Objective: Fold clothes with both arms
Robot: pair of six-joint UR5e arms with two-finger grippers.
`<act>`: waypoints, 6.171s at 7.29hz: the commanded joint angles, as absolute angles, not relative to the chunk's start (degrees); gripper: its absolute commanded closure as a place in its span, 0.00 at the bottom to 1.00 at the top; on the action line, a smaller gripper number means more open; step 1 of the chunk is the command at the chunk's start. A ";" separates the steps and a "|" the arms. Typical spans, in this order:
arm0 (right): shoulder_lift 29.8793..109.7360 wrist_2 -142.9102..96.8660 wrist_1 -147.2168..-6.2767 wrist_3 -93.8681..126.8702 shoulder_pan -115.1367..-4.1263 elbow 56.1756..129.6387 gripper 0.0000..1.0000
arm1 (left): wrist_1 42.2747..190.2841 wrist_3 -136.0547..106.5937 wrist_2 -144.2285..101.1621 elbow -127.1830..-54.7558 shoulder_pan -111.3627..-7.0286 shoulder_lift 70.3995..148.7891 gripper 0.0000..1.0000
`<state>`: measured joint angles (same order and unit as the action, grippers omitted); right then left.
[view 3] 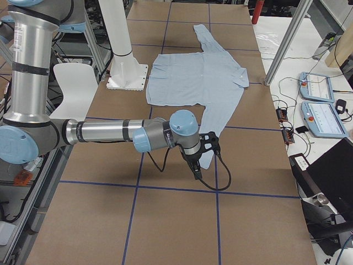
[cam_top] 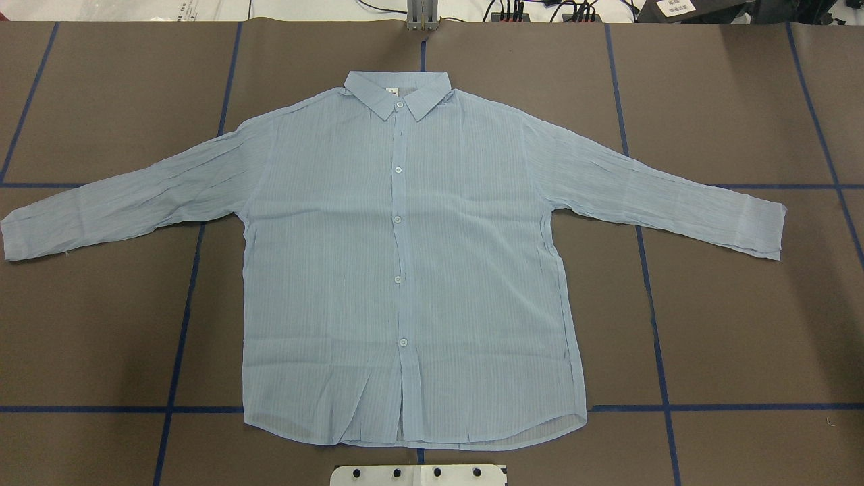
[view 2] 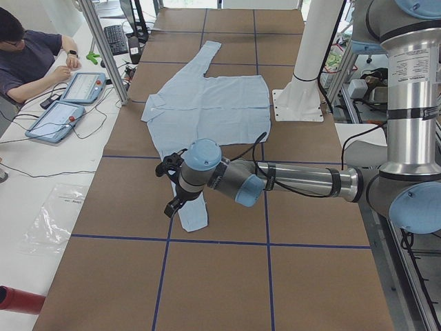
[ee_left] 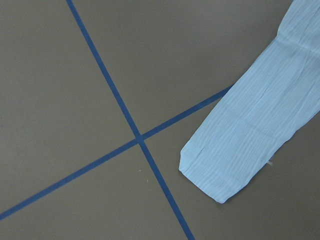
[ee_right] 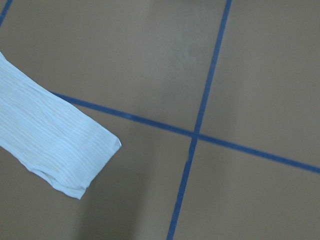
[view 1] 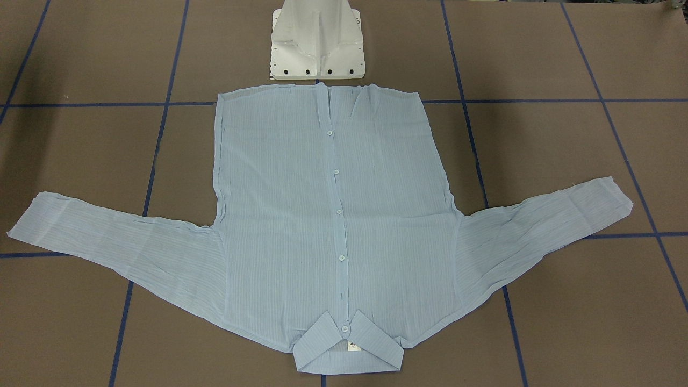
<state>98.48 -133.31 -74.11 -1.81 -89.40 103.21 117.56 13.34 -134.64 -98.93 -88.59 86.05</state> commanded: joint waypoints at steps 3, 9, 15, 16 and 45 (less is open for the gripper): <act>92.21 -135.95 -70.32 1.65 -88.08 97.04 0.00 | 127.33 8.98 -134.91 -90.71 -88.59 92.81 0.00; 94.22 -117.07 -33.66 55.50 -64.27 84.16 0.04 | 128.32 8.88 -135.18 -90.79 -88.68 92.11 0.00; 94.48 -109.96 -24.61 64.07 -56.87 80.16 0.34 | 128.32 9.05 -135.18 -91.14 -88.68 91.93 0.00; 94.57 -108.91 -24.61 63.99 -55.82 79.90 0.34 | 128.49 9.05 -135.18 -91.14 -88.68 91.93 0.00; 31.38 -69.43 -37.53 67.41 -21.80 60.47 0.90 | 129.64 8.79 -135.09 -90.62 -88.77 91.58 0.00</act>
<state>32.16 -69.37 -37.56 67.30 -22.25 60.53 129.64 8.79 -135.09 -90.69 -88.77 91.59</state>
